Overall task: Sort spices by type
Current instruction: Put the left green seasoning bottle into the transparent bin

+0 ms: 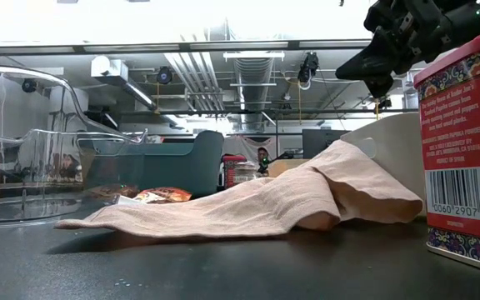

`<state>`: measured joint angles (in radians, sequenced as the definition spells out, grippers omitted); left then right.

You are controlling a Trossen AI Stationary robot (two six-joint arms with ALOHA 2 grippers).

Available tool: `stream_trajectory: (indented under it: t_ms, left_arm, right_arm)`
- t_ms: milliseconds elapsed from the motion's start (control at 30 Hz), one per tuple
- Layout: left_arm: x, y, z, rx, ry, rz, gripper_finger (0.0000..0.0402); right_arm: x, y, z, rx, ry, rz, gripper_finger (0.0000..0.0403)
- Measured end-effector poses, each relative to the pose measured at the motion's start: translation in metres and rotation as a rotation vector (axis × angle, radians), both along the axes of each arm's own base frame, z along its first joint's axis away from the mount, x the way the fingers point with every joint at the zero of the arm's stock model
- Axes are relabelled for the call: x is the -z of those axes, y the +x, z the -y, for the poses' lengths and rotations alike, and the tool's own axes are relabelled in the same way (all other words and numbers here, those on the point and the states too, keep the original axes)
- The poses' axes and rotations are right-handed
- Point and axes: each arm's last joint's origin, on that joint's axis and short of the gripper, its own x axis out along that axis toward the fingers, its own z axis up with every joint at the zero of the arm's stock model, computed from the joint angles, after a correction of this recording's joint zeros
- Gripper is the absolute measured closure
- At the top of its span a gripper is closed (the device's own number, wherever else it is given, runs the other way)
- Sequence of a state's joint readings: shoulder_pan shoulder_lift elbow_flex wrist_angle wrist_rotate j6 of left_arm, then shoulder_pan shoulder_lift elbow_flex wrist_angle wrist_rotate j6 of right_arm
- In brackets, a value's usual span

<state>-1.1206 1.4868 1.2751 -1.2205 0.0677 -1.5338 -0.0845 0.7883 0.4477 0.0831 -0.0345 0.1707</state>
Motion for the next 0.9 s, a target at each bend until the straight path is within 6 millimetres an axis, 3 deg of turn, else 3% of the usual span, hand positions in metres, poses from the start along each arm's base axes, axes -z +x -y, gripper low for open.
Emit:
stream_trajectory:
  t_ms: [467, 633, 900]
  left_arm:
    - [0.0, 0.003, -0.001, 0.039, 0.032, 0.084, 0.0143]
    - [0.002, 0.007, 0.001, 0.03, 0.059, 0.154, 0.0117]
    - [0.011, 0.01, 0.012, 0.092, 0.04, 0.141, 0.0113]
  right_arm:
    - [0.0, 0.0, 0.0, 0.0, 0.001, 0.0, 0.039]
    - [0.0, 0.0, 0.0, 0.001, 0.001, 0.0, 0.039]
    - [0.0, 0.0, 0.0, 0.003, 0.004, 0.0, 0.039]
